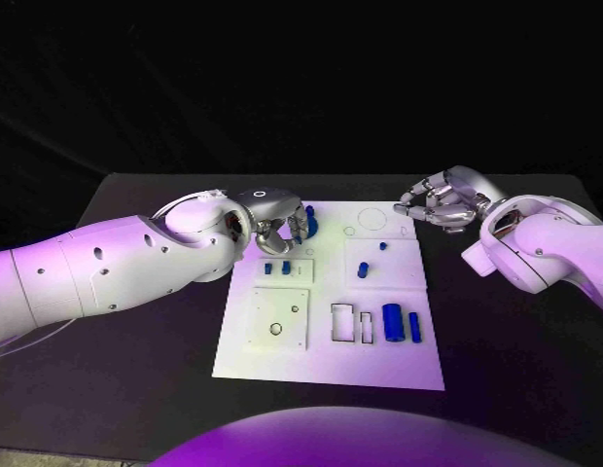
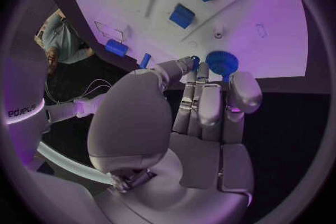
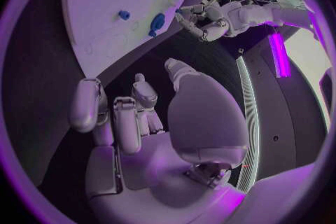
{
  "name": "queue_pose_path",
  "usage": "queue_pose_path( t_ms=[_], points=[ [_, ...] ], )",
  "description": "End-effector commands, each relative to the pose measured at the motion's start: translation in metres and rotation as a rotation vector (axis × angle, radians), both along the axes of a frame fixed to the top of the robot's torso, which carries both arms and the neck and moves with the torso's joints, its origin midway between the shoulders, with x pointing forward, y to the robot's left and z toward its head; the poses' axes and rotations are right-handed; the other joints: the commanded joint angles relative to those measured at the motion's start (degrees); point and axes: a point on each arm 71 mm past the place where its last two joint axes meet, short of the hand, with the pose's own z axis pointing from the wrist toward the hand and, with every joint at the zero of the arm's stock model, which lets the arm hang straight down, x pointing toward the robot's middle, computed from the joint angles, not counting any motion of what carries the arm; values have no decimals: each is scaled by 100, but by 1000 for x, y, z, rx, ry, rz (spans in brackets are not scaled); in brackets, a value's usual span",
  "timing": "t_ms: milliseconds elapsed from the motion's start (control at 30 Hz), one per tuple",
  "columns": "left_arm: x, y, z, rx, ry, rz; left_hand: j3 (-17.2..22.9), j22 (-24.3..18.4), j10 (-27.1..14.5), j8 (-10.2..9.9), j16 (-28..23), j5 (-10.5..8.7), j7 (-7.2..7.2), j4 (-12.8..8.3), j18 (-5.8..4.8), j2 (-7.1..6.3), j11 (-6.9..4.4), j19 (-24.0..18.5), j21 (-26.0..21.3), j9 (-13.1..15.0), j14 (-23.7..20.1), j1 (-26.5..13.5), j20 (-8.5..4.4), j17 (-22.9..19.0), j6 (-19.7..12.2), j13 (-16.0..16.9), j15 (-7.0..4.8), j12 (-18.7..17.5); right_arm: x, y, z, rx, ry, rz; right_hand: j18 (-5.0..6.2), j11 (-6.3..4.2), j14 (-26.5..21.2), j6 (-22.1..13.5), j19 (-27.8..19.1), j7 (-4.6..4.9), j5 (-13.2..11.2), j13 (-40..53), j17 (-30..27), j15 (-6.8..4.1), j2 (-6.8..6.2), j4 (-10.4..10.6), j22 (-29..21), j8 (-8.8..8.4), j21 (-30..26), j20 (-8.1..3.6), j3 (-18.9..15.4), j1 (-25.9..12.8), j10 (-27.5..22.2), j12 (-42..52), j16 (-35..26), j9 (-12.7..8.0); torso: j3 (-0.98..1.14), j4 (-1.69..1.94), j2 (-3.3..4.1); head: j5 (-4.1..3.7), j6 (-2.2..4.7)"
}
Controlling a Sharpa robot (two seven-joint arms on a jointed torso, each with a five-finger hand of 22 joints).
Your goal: Assemble the parts on the task board
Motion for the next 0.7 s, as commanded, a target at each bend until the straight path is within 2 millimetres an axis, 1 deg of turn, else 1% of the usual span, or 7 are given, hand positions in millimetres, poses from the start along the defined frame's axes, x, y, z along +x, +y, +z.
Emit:
queue_pose_path(
  t_ms=[33,167,300,433,700],
  points=[
    [1,4,0,-7,17,11,-19,860,15,4,22,32,9,-32,-80,-3,11,43,22,-9,63,-30,-10,-1,10,-9,-4,-12,0,0,0,-5,-11,10,56,4,286,4,-43,-8,33,9,684,31,45,-9,554,20,-23,3,-34,32,49,23,-19,6,3,-6,8,3,2],
    [4,13,-2,2,18,30,-19,861,14,3,21,32,9,-33,-81,-4,11,44,26,-10,62,-30,-10,-3,10,-10,-4,-13,-1,0,0,-5,-11,9,56,4,286,4,-43,-8,33,9,684,31,45,-9,554,20,-23,3,-34,32,49,23,-19,6,-4,1,10,-9,8],
    [6,19,-4,14,24,44,-18,860,13,2,20,32,8,-36,-80,-6,11,43,24,-11,62,-30,-10,-7,9,-12,-4,-14,-1,0,0,-5,-11,9,56,4,286,4,-43,-8,33,9,684,31,45,-9,554,20,-23,3,-34,32,49,23,-19,6,-1,-4,10,1,-5],
    [7,22,-5,23,32,51,-18,858,10,1,19,30,8,-39,-78,-8,11,38,15,-12,62,-30,-10,-9,7,-14,-4,-16,-1,0,0,-5,-11,9,56,4,286,4,-43,-8,33,9,684,31,45,-9,554,20,-23,3,-34,32,49,23,-19,6,2,-12,13,0,-13],
    [8,26,-8,39,50,59,-18,855,6,-2,15,27,8,-42,-76,-10,11,32,4,-13,59,-31,-10,-17,5,-16,-3,-18,-1,0,0,-5,-11,9,56,4,286,4,-43,-8,33,9,684,31,45,-9,554,20,-23,3,-34,32,49,23,-19,6,1,-11,8,4,-34]
  ],
)
